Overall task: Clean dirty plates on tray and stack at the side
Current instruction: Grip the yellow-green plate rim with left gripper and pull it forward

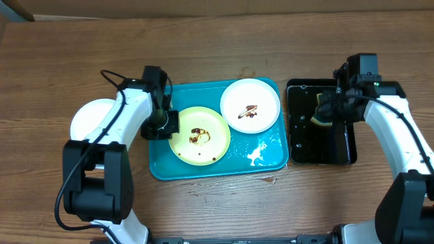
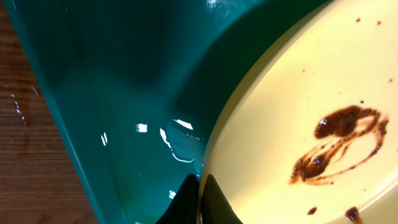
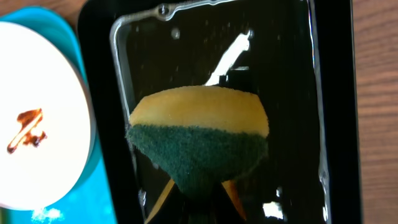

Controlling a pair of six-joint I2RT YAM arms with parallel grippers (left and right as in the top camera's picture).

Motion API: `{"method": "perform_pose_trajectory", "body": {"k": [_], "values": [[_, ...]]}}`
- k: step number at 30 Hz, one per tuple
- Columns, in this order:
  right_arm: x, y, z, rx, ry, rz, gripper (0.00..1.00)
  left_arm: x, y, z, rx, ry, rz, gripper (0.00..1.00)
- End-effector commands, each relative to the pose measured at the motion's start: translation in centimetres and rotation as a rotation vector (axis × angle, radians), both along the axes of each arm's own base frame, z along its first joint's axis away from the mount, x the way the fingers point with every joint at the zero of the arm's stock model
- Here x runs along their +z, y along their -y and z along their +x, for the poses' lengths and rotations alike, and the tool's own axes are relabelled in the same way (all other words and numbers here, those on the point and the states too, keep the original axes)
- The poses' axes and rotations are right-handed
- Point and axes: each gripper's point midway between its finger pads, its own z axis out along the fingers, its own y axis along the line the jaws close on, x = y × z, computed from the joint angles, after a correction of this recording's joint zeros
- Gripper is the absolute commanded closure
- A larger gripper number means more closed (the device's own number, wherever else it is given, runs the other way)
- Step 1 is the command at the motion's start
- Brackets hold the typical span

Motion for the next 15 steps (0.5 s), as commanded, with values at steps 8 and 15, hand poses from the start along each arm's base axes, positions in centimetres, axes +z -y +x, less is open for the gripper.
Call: {"method": "perform_pose_trajectory", "body": {"k": [8, 15], "values": [[-6.2, -0.3, -0.1, 0.042, 0.031, -0.017, 0.96, 0.5, 0.1, -0.1, 0.03, 0.019, 0.057, 0.96], [-11.2, -0.4, -1.7, 0.094, -0.087, -0.02, 0.96, 0.5, 0.1, -0.2, 0.03, 0.017, 0.057, 0.96]]}}
